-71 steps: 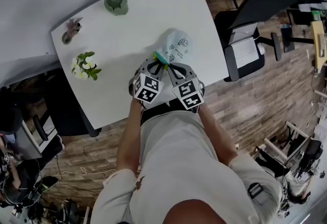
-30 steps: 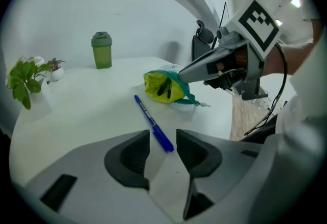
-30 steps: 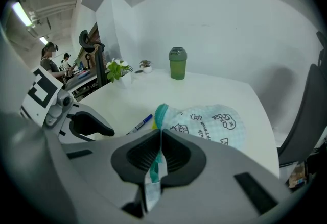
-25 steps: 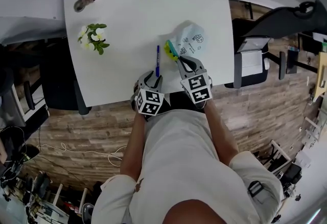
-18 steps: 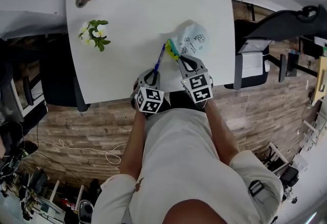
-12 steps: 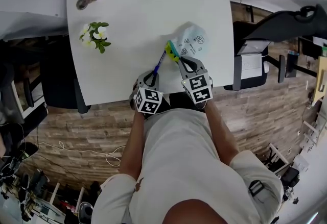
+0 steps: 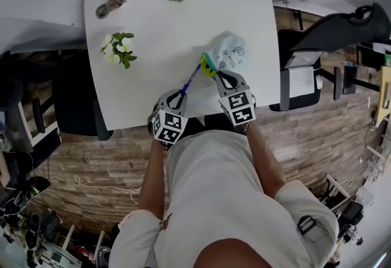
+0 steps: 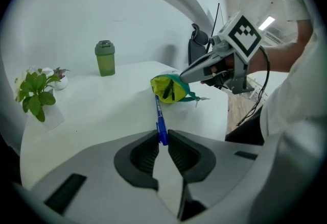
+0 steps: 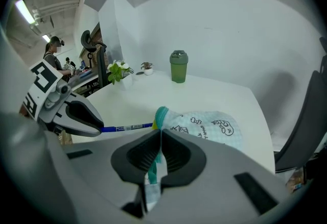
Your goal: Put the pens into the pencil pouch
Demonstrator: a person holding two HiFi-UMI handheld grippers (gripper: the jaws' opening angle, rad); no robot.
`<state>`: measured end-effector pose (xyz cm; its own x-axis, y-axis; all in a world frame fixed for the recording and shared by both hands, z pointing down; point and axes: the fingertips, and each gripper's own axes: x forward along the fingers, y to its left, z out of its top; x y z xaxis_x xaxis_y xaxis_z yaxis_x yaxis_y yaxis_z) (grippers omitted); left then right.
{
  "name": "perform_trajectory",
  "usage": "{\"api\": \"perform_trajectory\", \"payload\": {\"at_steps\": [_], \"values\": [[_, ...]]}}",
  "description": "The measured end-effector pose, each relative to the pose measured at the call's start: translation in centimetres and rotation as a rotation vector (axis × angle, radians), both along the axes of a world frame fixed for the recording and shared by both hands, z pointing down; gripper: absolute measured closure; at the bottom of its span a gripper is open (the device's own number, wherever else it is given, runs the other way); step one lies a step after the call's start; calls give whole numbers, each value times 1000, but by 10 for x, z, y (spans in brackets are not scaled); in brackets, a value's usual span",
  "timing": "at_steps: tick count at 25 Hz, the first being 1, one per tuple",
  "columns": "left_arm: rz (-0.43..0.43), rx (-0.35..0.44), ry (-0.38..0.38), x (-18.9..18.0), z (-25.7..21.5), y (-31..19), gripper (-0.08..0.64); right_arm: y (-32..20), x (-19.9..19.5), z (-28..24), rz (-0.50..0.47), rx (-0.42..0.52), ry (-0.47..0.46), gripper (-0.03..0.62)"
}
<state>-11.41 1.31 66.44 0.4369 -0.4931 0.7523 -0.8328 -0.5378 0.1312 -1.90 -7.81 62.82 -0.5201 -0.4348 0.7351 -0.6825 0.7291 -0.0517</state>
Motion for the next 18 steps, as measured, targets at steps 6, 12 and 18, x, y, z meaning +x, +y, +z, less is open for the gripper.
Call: {"api": "perform_trajectory", "payload": {"at_steps": [6,12,18], "values": [[99,20,30,-2,-19,2,511,-2,1,-5,19,8,-6,578],[137,29,61,-1,-36,7,511,-6,3,-7,34,16,-12,578],[186,44,96,15,-36,-12,511,-7,1,-10,41,21,-22,578]]}}
